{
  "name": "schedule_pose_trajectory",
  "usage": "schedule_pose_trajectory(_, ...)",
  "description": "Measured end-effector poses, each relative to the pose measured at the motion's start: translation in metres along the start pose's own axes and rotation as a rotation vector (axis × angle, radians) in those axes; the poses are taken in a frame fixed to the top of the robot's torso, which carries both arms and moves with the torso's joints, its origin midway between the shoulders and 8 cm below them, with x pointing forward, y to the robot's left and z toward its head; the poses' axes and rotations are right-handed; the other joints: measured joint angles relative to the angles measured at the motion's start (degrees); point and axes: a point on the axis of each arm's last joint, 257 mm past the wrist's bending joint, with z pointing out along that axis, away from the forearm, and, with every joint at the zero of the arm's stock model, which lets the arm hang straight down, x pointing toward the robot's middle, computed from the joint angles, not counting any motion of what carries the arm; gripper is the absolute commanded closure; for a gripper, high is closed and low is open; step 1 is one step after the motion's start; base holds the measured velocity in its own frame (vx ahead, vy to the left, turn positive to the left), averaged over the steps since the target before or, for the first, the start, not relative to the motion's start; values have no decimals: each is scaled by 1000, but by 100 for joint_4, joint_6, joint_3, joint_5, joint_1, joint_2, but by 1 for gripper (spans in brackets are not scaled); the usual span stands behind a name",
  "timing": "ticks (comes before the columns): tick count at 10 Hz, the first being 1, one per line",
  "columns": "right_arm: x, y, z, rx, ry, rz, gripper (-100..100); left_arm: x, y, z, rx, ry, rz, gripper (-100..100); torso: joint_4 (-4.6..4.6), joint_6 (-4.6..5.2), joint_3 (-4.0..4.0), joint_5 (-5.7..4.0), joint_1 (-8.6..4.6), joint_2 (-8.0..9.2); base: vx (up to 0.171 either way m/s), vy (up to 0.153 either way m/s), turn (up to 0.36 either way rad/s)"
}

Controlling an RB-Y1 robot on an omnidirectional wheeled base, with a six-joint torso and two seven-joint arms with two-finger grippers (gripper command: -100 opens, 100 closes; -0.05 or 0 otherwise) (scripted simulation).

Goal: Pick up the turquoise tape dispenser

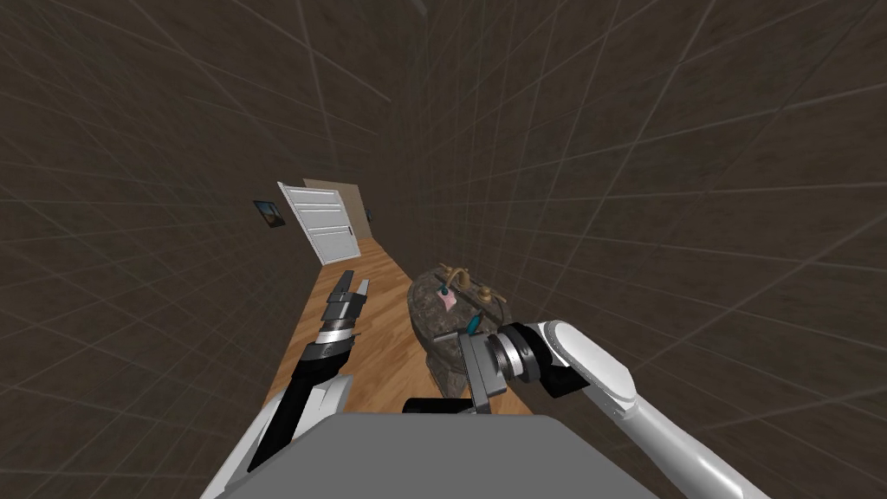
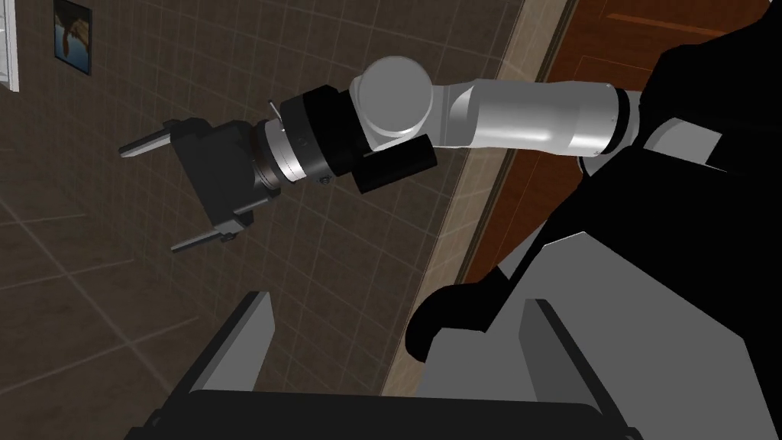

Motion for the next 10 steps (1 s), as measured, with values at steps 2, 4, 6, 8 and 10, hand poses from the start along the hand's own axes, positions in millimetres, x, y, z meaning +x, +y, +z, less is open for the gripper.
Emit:
schedule_pose_trajectory(2,22,10,-4,-50,90,-31,-100,0,0,0,0,0,0,0,0,0,0,0,2,0,3,9,-26)
schedule_pose_trajectory(4,27,12,-5,-56,108,-37,-100,0,0,0,0,0,0,0,1,0,2,-1,-3,2,1,2,-6)
schedule_pose_trajectory(6,27,12,-4,-56,110,-38,-100,0,0,0,0,0,0,0,1,0,2,-1,-4,3,5,15,-44)
schedule_pose_trajectory(8,46,21,-11,-96,184,-60,-100,0,0,0,0,0,0,0,0,1,0,1,4,1,4,14,-39)
schedule_pose_trajectory(10,49,22,-11,-103,196,-64,-100,0,0,0,0,0,0,0,1,0,2,-2,-5,3,0,0,0)
